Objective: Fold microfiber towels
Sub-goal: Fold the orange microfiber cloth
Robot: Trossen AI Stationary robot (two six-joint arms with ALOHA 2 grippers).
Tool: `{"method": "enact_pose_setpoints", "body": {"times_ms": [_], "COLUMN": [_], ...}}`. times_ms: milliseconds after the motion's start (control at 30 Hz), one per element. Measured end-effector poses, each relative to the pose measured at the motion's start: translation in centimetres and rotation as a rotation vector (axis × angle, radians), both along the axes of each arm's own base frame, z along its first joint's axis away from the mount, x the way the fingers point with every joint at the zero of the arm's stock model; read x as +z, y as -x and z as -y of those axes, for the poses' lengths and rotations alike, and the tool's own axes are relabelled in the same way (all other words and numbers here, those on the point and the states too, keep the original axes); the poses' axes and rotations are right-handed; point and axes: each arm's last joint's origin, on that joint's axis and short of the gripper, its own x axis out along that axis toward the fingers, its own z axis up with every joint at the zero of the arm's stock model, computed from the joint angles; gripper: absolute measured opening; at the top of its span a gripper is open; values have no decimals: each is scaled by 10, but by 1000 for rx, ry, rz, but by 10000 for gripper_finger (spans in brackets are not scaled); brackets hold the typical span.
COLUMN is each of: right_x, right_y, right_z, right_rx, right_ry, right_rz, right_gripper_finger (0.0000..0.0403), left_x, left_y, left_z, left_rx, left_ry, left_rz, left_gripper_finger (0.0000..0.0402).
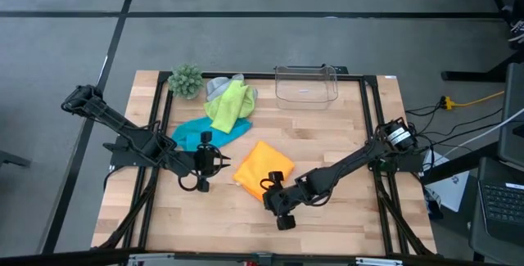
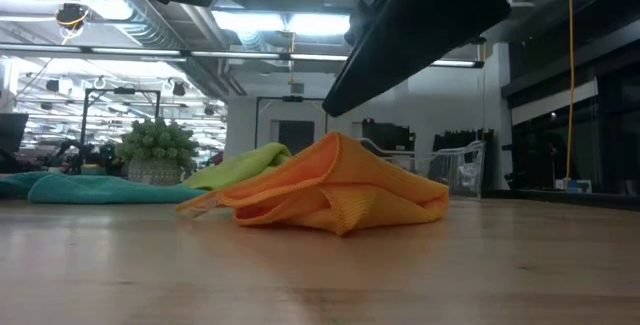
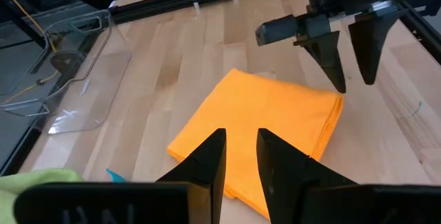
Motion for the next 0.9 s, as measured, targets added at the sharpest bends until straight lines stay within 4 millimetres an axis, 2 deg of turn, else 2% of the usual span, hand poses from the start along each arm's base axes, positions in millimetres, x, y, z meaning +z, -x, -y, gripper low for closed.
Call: {"method": "enact_pose_setpoints", "body": {"times_ms": [100, 233, 300, 367, 467, 600, 900], "right_x": [8, 13, 1, -19, -46, -69, -88], "right_y": [-2, -4, -6, -7, -9, -5, 9], "right_z": [4, 14, 21, 24, 24, 25, 34], "right_rx": [-76, -365, -418, -402, -377, -354, -426], "right_ry": [62, 221, 200, 112, 31, 33, -24], "right_rz": [50, 176, 165, 111, 125, 162, 214], "right_gripper_finger": [158, 156, 153, 149, 144, 136, 123], "left_x": [0, 0, 0, 0, 0, 0, 0], "left_y": [0, 0, 0, 0, 0, 0, 0], "left_z": [0, 0, 0, 0, 0, 0, 0], "left_rx": [0, 0, 0, 0, 1, 1, 1], "left_ry": [0, 0, 0, 1, 3, 4, 3], "left_rz": [0, 0, 0, 2, 3, 3, 1], "left_gripper_finger": [74, 74, 74, 74, 74, 74, 74]}}
